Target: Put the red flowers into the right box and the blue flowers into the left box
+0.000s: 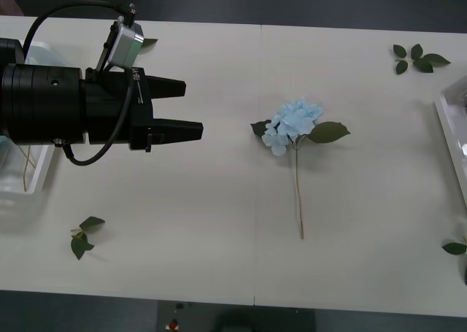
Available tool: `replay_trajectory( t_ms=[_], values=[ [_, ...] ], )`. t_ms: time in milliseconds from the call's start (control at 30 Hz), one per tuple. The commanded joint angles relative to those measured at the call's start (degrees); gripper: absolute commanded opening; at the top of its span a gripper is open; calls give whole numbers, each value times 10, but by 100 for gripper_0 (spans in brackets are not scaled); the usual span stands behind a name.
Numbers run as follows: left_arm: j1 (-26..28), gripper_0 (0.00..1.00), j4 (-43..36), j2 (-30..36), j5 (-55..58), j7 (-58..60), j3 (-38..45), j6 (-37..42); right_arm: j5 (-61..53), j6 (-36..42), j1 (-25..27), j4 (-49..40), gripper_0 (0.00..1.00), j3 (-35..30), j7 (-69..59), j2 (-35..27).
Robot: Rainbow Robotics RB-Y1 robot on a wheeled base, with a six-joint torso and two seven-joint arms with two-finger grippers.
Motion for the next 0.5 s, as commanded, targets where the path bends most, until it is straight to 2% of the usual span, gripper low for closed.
replay_trajectory(
  t_ms=[33, 233, 500],
  values=[
    [-9, 100, -6, -4, 6, -6, 1, 1, -5, -2, -5, -11, 100, -8, 20, -19],
    [-9, 100, -6, -4, 6, -6, 1, 1, -15, 18, -6, -43, 100, -2, 25, -19],
    [-9, 100, -6, -4, 6, -6, 1, 1, -36, 141, -39, -138, 100, -2, 22, -7]
  ],
)
